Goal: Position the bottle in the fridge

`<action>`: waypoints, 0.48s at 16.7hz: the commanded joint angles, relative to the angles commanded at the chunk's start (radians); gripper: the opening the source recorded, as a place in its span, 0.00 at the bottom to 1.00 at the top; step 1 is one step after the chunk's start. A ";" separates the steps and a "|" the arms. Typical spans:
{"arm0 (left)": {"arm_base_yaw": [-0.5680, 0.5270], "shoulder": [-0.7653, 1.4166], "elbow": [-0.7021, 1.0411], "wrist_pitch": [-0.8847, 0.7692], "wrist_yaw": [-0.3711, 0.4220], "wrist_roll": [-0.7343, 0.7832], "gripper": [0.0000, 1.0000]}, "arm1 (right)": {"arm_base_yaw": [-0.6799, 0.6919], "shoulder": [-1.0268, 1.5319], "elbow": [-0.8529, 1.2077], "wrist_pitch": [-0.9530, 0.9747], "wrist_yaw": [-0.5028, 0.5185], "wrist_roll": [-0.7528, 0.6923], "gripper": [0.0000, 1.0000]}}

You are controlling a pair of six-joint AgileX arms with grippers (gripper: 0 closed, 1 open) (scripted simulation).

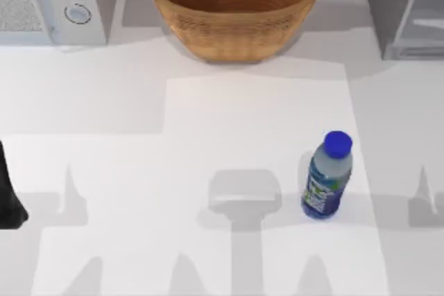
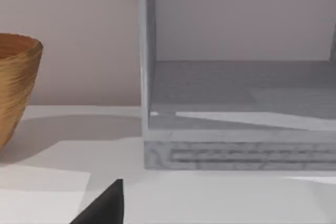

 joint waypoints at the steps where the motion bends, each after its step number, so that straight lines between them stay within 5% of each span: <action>1: 0.000 0.000 0.000 0.000 0.000 0.000 1.00 | 0.000 0.000 0.000 0.000 0.000 0.000 1.00; 8: 0.000 0.000 0.000 0.000 0.000 0.000 1.00 | 0.054 0.221 0.006 0.212 -0.062 -0.007 1.00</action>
